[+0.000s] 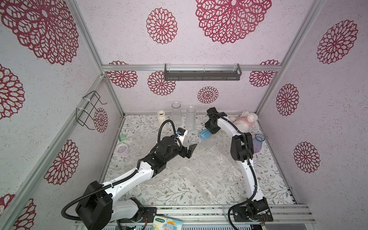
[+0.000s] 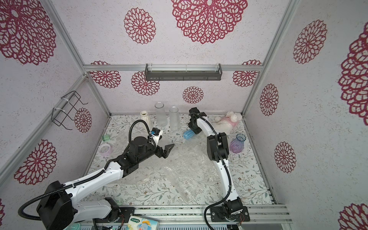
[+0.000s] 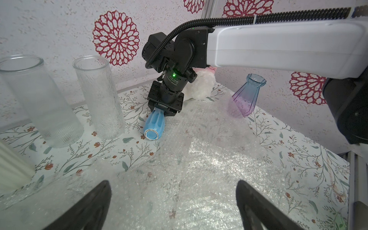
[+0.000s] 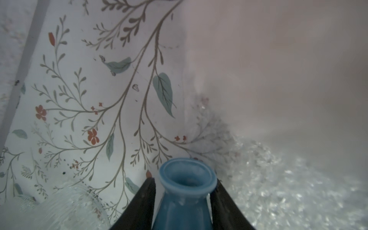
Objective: Unwrap the vase from the bubble wrap
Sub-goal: Adjust the vase at the center of the board.
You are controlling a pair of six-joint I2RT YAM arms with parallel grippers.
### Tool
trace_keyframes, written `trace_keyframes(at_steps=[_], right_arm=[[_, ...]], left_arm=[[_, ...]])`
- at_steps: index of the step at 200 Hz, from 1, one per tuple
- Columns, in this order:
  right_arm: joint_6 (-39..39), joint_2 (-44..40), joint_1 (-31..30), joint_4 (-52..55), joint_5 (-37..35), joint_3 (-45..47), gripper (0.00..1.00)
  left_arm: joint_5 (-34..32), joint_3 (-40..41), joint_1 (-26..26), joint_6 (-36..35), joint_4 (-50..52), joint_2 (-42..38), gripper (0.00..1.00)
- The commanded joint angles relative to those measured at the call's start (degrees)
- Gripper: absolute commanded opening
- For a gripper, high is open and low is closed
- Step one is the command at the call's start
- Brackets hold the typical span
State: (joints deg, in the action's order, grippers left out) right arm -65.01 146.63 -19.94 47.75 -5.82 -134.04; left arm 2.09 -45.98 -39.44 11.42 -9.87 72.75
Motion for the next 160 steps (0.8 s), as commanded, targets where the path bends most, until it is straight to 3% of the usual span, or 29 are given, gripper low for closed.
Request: trace_keyframes(at_steps=[1, 26, 52, 84, 131, 160], right_arm=[[1.0, 1.5, -0.3, 2.6, 0.5, -0.9, 0.48], [1.7, 2.8, -0.3, 2.0, 1.8, -0.9, 0.49], [4.2, 1.7, -0.8, 0.3, 2.0, -0.9, 0.44], [10.1, -3.5, -2.5, -3.1, -1.9, -0.9, 0.32], [20.5, -9.8, -6.4, -3.9, -10.6, 0.1, 0.28], [23.2, -15.4, -8.8, -8.2, -13.6, 7.8, 0.27]], left_arm=[[0.3, 0.5, 0.1, 0.9, -2.0, -0.6, 0.99], [0.7, 0.5, 0.1, 1.1, -2.1, -0.7, 0.99], [0.3, 0.4, 0.2, 1.0, -1.9, -1.1, 0.99], [-1.2, 0.4, 0.1, 1.4, -2.2, -1.5, 0.99], [-2.5, 1.2, 0.1, 2.4, -3.2, -1.6, 0.99], [-3.7, 2.4, 0.2, 3.1, -3.8, -2.3, 0.99]])
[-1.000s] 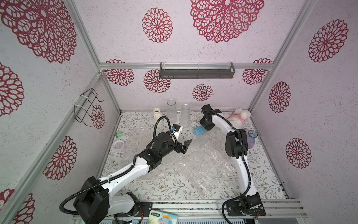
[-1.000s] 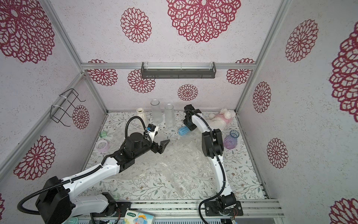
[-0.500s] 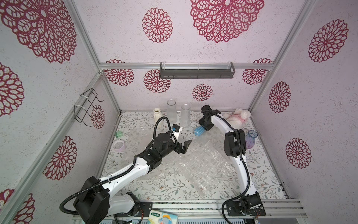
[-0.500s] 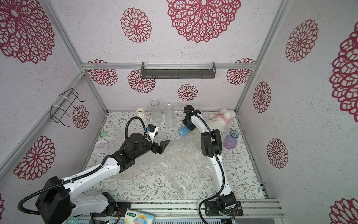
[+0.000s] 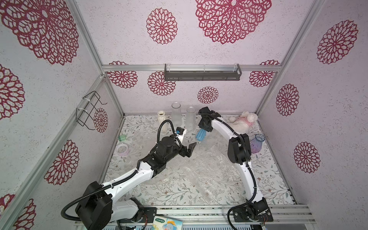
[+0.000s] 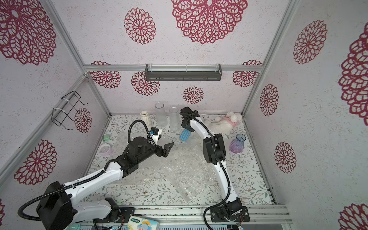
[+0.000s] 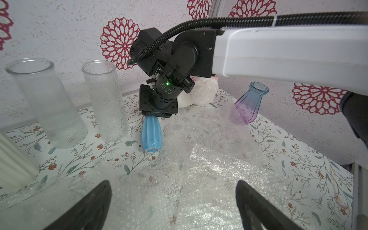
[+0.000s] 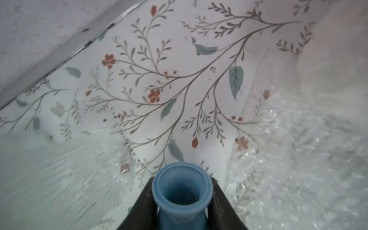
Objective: Unwrap the vase from the bubble wrap
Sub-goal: Adjust the vase at the center of the board.
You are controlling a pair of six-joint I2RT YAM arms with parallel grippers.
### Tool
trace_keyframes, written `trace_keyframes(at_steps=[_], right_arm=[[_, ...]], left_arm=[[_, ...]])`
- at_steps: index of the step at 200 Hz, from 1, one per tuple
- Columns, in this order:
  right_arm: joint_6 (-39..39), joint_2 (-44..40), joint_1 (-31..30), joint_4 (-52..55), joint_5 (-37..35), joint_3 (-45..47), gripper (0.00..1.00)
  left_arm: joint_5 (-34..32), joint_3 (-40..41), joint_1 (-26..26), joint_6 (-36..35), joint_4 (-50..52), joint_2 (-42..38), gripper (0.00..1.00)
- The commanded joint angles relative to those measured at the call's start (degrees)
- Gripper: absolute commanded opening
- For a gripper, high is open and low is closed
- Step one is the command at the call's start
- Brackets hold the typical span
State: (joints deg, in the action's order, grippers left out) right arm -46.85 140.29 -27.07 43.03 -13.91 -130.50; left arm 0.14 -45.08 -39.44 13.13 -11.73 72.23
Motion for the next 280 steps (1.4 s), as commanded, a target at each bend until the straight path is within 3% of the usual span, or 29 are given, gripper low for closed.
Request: trace_keyframes(at_steps=[1, 38, 68, 148, 207, 280], right_arm=[[5.2, -9.3, -1.9, -3.8, -5.5, 4.7, 0.27], [8.4, -23.5, -4.3, -24.4, -6.8, 27.8, 0.28], [12.4, -30.8, -5.6, -38.3, -6.9, 40.7, 0.28], [33.1, -33.9, -10.3, -83.1, -12.0, 64.0, 0.29], [41.4, -30.0, -11.9, -106.1, -14.9, 71.0, 0.31], [48.8, -22.3, -11.5, -117.2, -16.2, 69.6, 0.34]], left_arm=[[-1.9, 1.5, 0.2, 1.3, -1.9, -1.8, 0.99], [-3.9, 3.0, 0.3, 1.9, -2.5, -3.3, 0.99], [-5.8, 4.9, 0.3, 2.6, -4.8, -4.1, 0.99], [-9.5, 9.9, 0.6, 3.7, -12.0, -3.5, 0.99], [-10.2, 12.5, 1.4, 4.0, -15.7, -3.7, 0.99], [-10.3, 14.8, 2.0, 5.0, -19.3, -3.6, 0.99]])
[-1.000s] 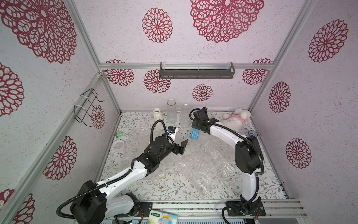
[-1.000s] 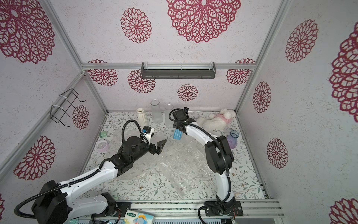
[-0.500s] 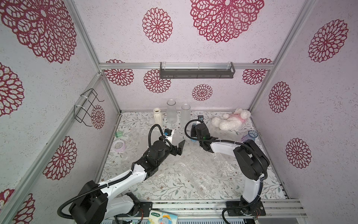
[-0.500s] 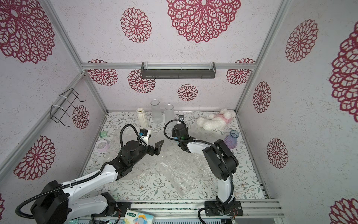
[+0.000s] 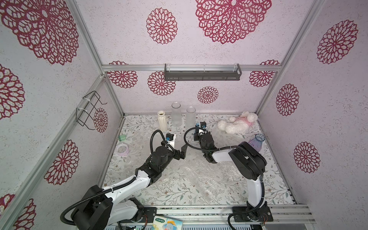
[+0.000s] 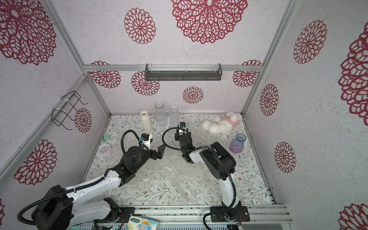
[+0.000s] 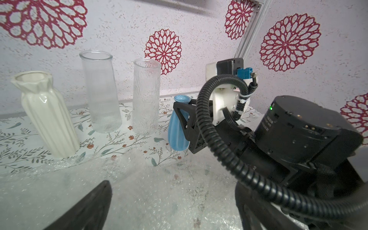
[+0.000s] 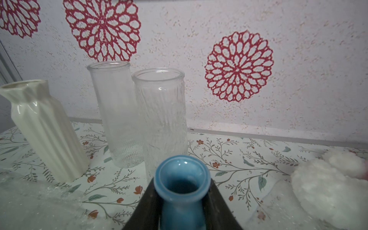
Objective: Unwrap the vase from the bubble wrap
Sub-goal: Adjust the vase at the center of the board.
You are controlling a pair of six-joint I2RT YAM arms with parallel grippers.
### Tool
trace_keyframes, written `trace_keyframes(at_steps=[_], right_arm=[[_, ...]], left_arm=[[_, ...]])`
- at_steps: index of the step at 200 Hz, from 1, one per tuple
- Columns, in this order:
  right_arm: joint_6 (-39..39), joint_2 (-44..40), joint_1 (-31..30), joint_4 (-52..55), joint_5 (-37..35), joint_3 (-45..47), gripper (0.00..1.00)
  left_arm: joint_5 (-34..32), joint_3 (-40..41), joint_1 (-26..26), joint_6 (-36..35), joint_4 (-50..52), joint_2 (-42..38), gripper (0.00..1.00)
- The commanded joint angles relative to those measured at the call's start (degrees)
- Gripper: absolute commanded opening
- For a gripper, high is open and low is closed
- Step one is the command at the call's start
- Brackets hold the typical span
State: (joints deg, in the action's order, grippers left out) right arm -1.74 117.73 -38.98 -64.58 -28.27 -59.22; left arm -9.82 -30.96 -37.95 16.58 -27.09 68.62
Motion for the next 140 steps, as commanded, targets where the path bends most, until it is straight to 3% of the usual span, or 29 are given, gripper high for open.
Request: trace_keyframes(at_steps=[1, 140], right_arm=[[3.6, 0.3, 0.4, -9.6, -1.9, -1.7, 0.34], [-1.3, 7.5, 1.7, -14.2, -0.3, -2.6, 0.38]], left_arm=[[-0.3, 0.6, 0.5, 1.6, -3.9, 0.0, 0.99], [0.0, 1.7, 0.6, 2.6, -4.9, -0.2, 0.99]])
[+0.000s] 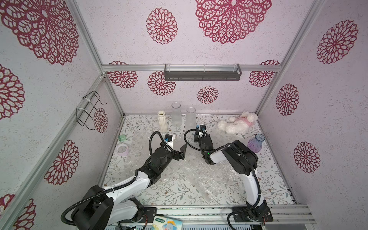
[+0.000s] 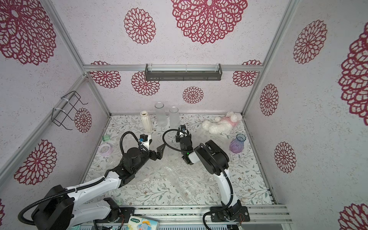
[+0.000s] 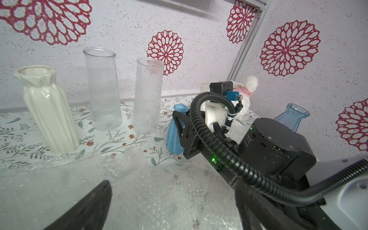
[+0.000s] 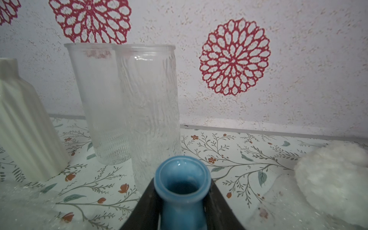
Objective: Unwrap the vase from the bubble wrap
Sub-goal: Adjust the vase at the center of the board.
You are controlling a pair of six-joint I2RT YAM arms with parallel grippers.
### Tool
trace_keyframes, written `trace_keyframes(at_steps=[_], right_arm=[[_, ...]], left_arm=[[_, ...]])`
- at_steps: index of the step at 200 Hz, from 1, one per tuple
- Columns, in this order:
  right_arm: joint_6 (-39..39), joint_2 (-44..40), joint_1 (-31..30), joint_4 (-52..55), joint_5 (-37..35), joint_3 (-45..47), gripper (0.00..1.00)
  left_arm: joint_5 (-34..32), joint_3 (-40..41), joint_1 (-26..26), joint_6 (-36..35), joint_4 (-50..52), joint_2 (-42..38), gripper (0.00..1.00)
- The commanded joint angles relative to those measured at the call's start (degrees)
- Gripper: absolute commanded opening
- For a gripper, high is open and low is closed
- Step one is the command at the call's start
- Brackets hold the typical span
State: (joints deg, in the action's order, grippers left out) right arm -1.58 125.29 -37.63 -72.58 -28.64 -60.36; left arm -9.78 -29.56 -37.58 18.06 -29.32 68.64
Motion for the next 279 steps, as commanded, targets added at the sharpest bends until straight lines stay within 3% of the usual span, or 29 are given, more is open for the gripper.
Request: trace_keyframes(at_steps=[1, 113, 175, 206, 231, 279], right_arm=[[-1.5, -0.1, 0.4, -6.3, 0.1, -1.4, 0.38], [0.5, 0.2, -0.4, -8.6, -0.2, -1.0, 0.51], [3.1, -3.9, -1.1, -8.0, -1.1, 0.0, 0.69], [5.0, -10.7, -1.7, -4.9, -1.8, 2.8, 0.88], [5.4, -20.4, -2.8, 3.5, -3.8, 7.2, 0.97], [5.6, -45.5, -3.5, 22.2, -11.4, 23.1, 0.99]], left_arm=[[-0.1, 0.3, 0.3, 1.1, -2.6, -0.3, 0.99], [-0.1, 0.4, 0.4, 1.4, -2.5, -0.2, 0.99], [-1.4, 0.4, 0.4, 1.4, -0.9, -1.6, 0.98], [-4.3, -0.4, 0.9, 1.8, 3.6, -3.8, 0.97], [-7.8, -2.2, 1.2, 2.2, 9.8, -7.5, 0.97], [-23.6, -4.3, 3.0, 1.7, 22.8, -13.8, 0.97]])
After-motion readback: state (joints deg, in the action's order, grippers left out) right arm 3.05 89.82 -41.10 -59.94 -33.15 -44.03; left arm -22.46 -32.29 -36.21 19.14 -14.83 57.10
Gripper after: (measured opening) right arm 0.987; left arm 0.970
